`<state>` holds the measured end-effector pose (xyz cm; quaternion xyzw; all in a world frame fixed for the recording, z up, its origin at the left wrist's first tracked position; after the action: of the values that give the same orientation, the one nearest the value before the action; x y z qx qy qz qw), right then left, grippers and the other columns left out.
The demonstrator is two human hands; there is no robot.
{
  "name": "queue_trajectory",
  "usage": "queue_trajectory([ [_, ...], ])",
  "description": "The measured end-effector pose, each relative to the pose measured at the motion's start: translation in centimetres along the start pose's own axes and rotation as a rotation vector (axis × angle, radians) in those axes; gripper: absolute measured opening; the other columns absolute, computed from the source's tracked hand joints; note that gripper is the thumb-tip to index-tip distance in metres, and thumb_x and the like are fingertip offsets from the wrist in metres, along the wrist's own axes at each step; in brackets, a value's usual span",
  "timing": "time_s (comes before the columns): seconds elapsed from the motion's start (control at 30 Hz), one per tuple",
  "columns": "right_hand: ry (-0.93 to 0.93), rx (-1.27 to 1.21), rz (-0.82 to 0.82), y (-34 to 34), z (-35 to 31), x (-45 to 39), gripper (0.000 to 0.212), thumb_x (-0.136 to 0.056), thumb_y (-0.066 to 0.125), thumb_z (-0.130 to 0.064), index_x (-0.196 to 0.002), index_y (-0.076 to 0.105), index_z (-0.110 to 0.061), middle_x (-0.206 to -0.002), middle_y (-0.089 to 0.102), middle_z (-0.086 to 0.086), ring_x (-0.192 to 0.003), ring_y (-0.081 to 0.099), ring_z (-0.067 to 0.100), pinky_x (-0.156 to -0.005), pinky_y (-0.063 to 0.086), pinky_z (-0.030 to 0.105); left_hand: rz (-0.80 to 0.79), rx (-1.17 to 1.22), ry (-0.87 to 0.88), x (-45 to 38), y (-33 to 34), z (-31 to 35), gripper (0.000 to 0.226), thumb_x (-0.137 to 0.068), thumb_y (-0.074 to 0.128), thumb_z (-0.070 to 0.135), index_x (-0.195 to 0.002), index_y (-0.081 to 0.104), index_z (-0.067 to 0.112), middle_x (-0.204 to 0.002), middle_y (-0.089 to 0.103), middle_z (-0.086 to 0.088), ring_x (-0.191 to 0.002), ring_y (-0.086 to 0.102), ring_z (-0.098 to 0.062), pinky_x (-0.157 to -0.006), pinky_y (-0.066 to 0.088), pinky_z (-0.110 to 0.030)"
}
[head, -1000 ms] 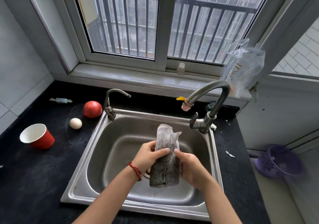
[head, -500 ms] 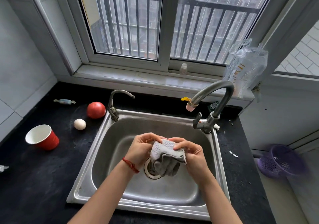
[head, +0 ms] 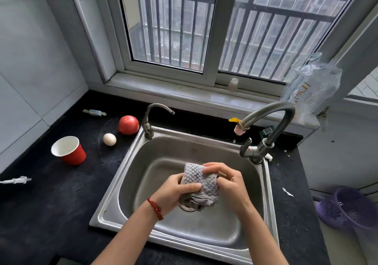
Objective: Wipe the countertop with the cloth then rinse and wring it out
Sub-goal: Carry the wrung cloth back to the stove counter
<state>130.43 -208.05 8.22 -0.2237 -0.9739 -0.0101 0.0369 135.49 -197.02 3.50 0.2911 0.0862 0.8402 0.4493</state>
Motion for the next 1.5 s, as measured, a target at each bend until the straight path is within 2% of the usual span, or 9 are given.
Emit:
queue_trajectory([
  [0.1, 0.266, -0.355, -0.098, 0.9, 2.8, 0.8, 0.05, -0.069, 0.05, -0.026, -0.119, 0.053, -0.028, -0.109, 0.068, 0.008, -0.092, 0.065, 0.025, -0.079, 0.049, 0.038, 0.209, -0.022, 0.076, 0.9, -1.2, 0.0, 0.034, -0.061, 0.072, 0.012, -0.093, 0.063, 0.002, -0.079, 0.075, -0.007, -0.07, 0.071, -0.021, -0.057, 0.059, -0.029],
  [0.2, 0.372, -0.214, -0.209, 2.6, 5.0, 2.0, 0.059, -0.067, 0.066, -0.048, -0.111, 0.06, -0.01, -0.102, 0.068, 0.021, -0.087, 0.063, 0.03, -0.073, 0.051, 0.039, 0.36, -0.038, 0.143, 2.4, -1.1, -0.5, 0.026, -0.069, 0.073, 0.007, -0.093, 0.063, 0.003, -0.075, 0.071, -0.009, -0.062, 0.069, -0.023, -0.048, 0.057, -0.031],
  [0.4, 0.351, -0.184, -0.252, 4.3, 5.6, 4.0, 0.005, -0.078, 0.066, -0.01, -0.08, 0.068, -0.008, -0.074, 0.071, 0.01, -0.068, 0.065, 0.021, -0.058, 0.052, 0.03, 0.672, 0.064, 0.184, 7.1, -0.9, -4.0, 0.023, -0.08, 0.067, 0.015, -0.1, 0.057, 0.011, -0.09, 0.068, -0.012, -0.077, 0.069, -0.026, -0.064, 0.06, -0.042],
  [0.47, 0.378, -0.152, -0.293, 5.9, 6.2, 5.0, 0.01, -0.082, 0.06, -0.003, -0.078, 0.067, -0.007, -0.068, 0.07, 0.006, -0.063, 0.065, 0.019, -0.056, 0.053, 0.028, 0.815, 0.082, 0.168, 10.2, -2.4, -5.5, 0.02, -0.08, 0.067, 0.026, -0.095, 0.057, 0.018, -0.092, 0.064, -0.008, -0.085, 0.064, -0.025, -0.077, 0.057, -0.046],
  [0.6, 0.369, -0.06, -0.491, 11.6, 6.4, 7.9, 0.007, -0.077, 0.066, -0.004, -0.071, 0.067, -0.007, -0.063, 0.069, 0.003, -0.061, 0.061, 0.016, -0.057, 0.052, 0.024, 1.053, 0.082, 0.101, 19.1, -5.5, -9.6, 0.01, -0.089, 0.055, 0.02, -0.08, 0.059, 0.022, -0.081, 0.059, 0.001, -0.071, 0.057, -0.011, -0.062, 0.05, -0.024],
  [0.8, 0.406, 0.133, -0.835, 21.2, 8.9, 16.1, 0.012, -0.082, 0.06, 0.003, -0.074, 0.064, -0.004, -0.053, 0.066, -0.004, -0.049, 0.06, 0.005, -0.046, 0.049, 0.017, 1.445, 0.361, 0.004, 36.2, -6.7, -22.4, 0.014, -0.094, 0.048, 0.021, -0.082, 0.054, 0.016, -0.076, 0.06, -0.005, -0.065, 0.058, -0.016, -0.056, 0.043, -0.022],
  [1.03, 0.439, 0.488, -1.185, 28.3, 15.9, 28.9, 0.029, -0.049, 0.074, -0.025, -0.069, 0.065, -0.006, -0.073, 0.066, 0.015, -0.07, 0.059, 0.023, -0.068, 0.048, 0.037, 1.754, 0.835, -0.084, 51.0, 3.8, -42.1, 0.018, -0.093, 0.05, 0.022, -0.103, 0.055, 0.008, -0.076, 0.061, -0.008, -0.065, 0.057, -0.019, -0.057, 0.042, -0.024],
  [1.37, 0.174, 0.919, -1.426, 35.4, 21.0, 47.3, 0.023, -0.074, 0.068, 0.004, -0.058, 0.055, -0.005, -0.062, 0.054, 0.007, -0.057, 0.043, 0.019, -0.035, 0.032, 0.012, 1.937, 1.511, 0.005, 59.1, 21.4, -59.8, 0.023, -0.091, 0.052, 0.014, -0.07, 0.054, 0.007, -0.069, 0.058, -0.012, -0.061, 0.054, -0.023, -0.057, 0.038, -0.026],
  [1.5, 0.057, 1.037, -1.529, 39.1, 22.1, 54.1, 0.019, -0.075, 0.068, 0.002, -0.062, 0.055, -0.005, -0.073, 0.056, 0.015, -0.065, 0.048, 0.022, -0.047, 0.04, 0.025, 1.978, 1.736, 0.134, 60.8, 25.8, -64.0, 0.022, -0.091, 0.051, 0.013, -0.071, 0.056, 0.007, -0.068, 0.058, -0.013, -0.063, 0.053, -0.024, -0.058, 0.039, -0.028],
])
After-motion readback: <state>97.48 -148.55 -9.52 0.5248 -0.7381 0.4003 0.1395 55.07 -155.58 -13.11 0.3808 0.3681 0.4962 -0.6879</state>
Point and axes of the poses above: each hand's wrist, its own x-axis away from the middle knuckle, its own y-axis out of the palm, z = x × y, the point moved 9 cm from there along -x, towards the middle knuckle
